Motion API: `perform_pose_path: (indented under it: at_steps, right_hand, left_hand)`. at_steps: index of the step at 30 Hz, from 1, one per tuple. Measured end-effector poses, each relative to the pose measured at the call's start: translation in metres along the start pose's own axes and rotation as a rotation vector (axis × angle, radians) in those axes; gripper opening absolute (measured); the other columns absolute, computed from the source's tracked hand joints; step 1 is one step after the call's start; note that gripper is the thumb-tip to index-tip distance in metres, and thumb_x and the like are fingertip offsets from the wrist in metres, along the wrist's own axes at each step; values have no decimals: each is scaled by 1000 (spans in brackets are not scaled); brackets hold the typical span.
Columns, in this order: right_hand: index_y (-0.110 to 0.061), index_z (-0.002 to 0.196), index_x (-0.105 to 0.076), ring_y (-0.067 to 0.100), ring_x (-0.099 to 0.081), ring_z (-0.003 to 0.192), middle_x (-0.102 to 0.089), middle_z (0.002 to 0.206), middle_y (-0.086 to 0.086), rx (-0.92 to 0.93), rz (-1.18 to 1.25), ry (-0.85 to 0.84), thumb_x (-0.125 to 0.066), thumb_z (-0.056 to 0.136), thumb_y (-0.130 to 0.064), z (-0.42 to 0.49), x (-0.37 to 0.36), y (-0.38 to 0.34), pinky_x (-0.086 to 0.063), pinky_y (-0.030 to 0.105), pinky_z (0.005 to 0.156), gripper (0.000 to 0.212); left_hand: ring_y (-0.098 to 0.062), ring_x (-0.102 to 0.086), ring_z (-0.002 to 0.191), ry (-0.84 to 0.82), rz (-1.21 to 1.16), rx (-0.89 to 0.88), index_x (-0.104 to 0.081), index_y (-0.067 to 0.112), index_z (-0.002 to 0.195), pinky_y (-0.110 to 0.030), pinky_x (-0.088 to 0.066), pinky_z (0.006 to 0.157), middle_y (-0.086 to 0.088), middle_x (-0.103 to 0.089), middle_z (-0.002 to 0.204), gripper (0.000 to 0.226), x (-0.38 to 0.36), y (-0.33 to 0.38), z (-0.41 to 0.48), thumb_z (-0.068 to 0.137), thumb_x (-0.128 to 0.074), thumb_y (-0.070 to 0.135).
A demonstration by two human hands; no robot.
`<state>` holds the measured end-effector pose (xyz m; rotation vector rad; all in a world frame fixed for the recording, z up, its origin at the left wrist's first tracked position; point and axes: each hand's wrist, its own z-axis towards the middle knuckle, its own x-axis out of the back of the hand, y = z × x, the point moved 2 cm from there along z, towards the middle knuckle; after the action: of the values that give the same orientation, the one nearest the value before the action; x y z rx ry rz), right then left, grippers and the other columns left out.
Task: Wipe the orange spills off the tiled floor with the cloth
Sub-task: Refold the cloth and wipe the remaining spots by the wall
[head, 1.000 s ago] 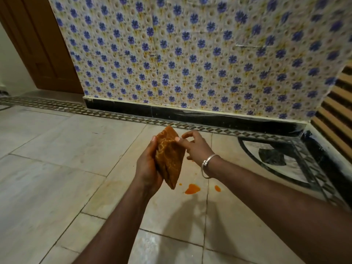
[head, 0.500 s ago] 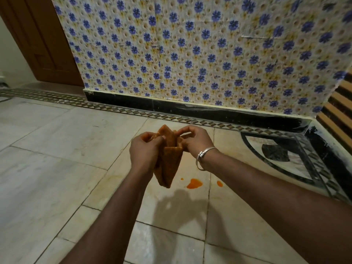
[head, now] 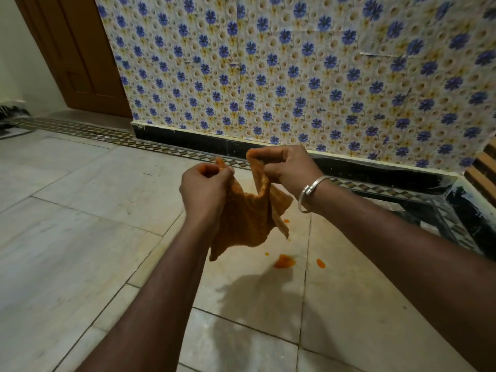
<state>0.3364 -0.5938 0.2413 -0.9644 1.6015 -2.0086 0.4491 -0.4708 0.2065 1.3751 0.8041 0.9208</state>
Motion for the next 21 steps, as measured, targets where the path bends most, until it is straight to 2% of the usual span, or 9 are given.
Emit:
perform_pose_path:
  at_steps: [3,8,11,14,16,18,21]
  right_hand:
    - [-21,111,-74,19,-73,96,-76,105,0,20,-21,-95,-65,89,-1,0,-7,-2,-60,39,88,31]
    - [-29,104,-74,16,-73,91,-76,101,0,49,-17,-148,-66,88,0,-4,-13,-4,-61,35,86,33]
    - [-28,113,-71,7,-69,97,-73,107,-6,61,-9,-183,-72,85,-6,-8,-14,-6,-56,26,87,36]
    - [-30,129,-63,-6,-57,99,-65,116,-16,96,-164,-249,-81,78,-11,-10,-15,-11,-41,9,74,57]
    - [-31,136,-57,0,-53,110,-61,128,-11,145,-305,-248,-81,76,-6,-8,-17,-12,-38,10,73,69]
    - [-32,136,-57,10,-51,120,-60,133,-7,197,-398,-180,-75,79,2,-5,-18,-11,-41,11,76,68]
    - [-28,126,-66,10,-59,111,-66,113,-11,204,-368,-88,-61,85,10,-3,-15,-15,-50,14,72,55]
  left_hand:
    - [-19,-75,89,-63,9,-23,-74,16,106,-39,-63,86,-3,-75,95,12,-7,6,-4,96,-72,22]
    - [-19,-76,87,-65,-6,-27,-72,19,101,-44,-63,88,-4,-76,93,6,-12,9,-5,96,-71,22]
    - [-19,-76,87,-63,-36,-19,-70,21,94,-43,-64,86,-4,-75,93,4,-12,9,-6,97,-68,19]
    - [-18,-77,88,-59,-83,-8,-72,16,100,-44,-64,86,-6,-77,95,7,-11,7,-2,99,-66,15]
    - [-19,-78,90,-82,-137,10,-71,12,108,-42,-65,85,-8,-77,99,11,-11,6,1,100,-63,13]
    - [-21,-79,90,-142,-200,16,-69,8,113,-38,-65,81,-11,-78,101,14,-12,4,2,101,-63,14]
    - [-20,-77,98,-163,-222,-47,-67,11,121,-36,-63,84,-9,-77,109,31,-11,2,3,96,-72,29]
